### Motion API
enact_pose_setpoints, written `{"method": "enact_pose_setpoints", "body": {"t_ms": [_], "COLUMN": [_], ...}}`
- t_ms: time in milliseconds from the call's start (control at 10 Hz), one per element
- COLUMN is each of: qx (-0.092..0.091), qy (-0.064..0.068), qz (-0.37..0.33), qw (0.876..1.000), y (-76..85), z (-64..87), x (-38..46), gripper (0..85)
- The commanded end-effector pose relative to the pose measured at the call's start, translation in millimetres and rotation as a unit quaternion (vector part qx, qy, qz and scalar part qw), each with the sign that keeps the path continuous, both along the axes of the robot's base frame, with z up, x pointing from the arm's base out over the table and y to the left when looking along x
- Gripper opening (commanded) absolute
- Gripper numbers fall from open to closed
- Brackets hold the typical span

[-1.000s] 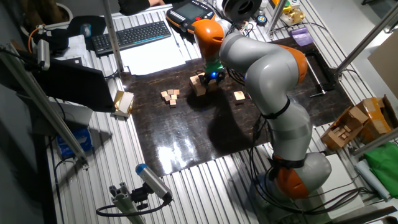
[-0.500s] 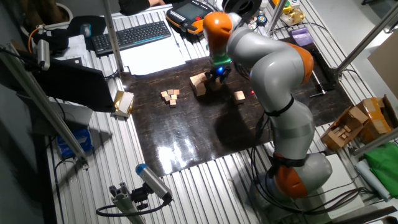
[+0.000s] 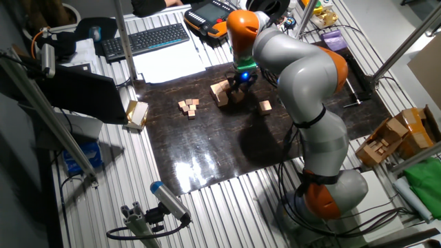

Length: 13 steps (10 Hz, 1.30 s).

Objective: Stack the blocks into a pyramid shape

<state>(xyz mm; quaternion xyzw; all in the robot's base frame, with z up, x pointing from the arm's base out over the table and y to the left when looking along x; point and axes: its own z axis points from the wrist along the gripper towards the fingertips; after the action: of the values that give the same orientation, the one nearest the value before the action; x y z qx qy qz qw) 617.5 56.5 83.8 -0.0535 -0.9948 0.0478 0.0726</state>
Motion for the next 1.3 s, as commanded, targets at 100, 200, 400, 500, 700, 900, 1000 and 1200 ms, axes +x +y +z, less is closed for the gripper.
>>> {"method": "enact_pose_setpoints", "body": {"t_ms": [100, 200, 400, 500, 700, 900, 1000, 1200], "qx": [0.000, 0.006, -0.004, -0.004, 0.000, -0.003, -0.004, 0.002], "qy": [-0.007, -0.006, -0.008, -0.008, -0.012, -0.011, -0.010, -0.012], "qz": [0.033, 0.041, 0.063, 0.073, 0.078, 0.089, 0.094, 0.096], "qw": [0.999, 0.999, 0.998, 0.997, 0.997, 0.996, 0.995, 0.995], "y": [6.5, 11.7, 16.4, 14.4, 12.6, 13.6, 13.2, 13.0], "z": [-3.5, -2.7, -5.7, -9.3, -16.8, -20.4, -23.0, -29.4], "x": [4.1, 5.7, 5.3, 4.7, 4.1, 4.1, 4.0, 2.7], "gripper": [72.7, 73.3, 73.3, 73.3, 73.0, 73.0, 72.7, 69.7]}}
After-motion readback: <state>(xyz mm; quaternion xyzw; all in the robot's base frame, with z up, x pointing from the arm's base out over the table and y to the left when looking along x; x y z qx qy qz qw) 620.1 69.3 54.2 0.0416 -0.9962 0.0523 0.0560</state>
